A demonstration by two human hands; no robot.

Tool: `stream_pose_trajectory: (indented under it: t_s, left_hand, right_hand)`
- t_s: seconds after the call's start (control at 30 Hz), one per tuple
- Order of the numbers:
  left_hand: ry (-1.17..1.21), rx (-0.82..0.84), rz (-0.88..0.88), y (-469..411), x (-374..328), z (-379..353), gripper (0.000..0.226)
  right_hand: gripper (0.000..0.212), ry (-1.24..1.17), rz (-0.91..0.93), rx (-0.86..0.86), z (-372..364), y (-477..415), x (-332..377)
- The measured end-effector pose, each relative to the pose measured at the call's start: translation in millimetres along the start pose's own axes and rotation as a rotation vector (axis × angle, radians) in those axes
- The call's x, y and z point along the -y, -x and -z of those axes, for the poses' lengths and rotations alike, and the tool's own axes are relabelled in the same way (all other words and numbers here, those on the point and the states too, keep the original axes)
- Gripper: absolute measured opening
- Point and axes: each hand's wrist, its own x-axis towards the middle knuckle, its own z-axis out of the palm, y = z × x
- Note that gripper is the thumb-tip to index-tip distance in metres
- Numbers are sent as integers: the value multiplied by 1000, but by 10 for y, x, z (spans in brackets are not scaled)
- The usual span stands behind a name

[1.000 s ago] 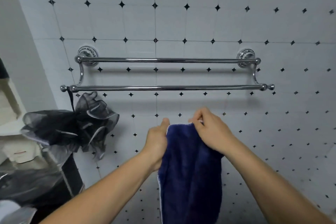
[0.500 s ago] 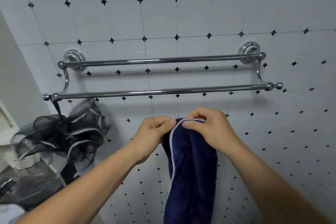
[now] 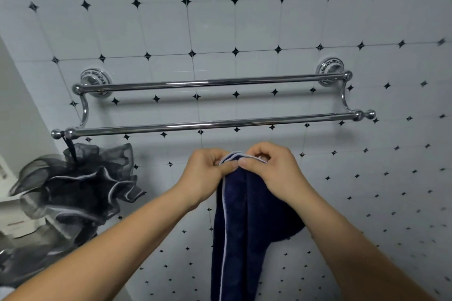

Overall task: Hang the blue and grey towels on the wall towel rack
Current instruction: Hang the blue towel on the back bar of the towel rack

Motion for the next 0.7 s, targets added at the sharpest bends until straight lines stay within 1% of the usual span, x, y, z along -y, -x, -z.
stream_pose_trajectory:
  t_s: [0.1,0.2,0.3,0.37,0.5,0.53,0.63,0.7]
  left_hand:
    - [25,69,22,-37,-13,65,19]
    - [49,139,34,-43,8,57,20]
    - [30,146,33,-20,64,12,22]
    - [36,147,17,23,85,-38,18]
    - [69,98,-9,37,103,-102,15]
    - [50,91,-17,28,94,-87,12]
    - [38,117,1,-24,69,-5,19]
    - [69,120,17,-58,32,30,22]
  right_hand:
    - [22,101,61,77,52,39,-64]
    - [18,108,31,136,69,69,-84]
    - [15,48,39,68,56,64,-95]
    - [14,-8,17,10,37,48,-84]
    - [16,-78,23,-13,-14,18,-48]
    - [18,-65,33,-12,-11,13,-31]
    - [14,10,75,10,45,-1,-21]
    - [9,172,124,45,73,-5,-16]
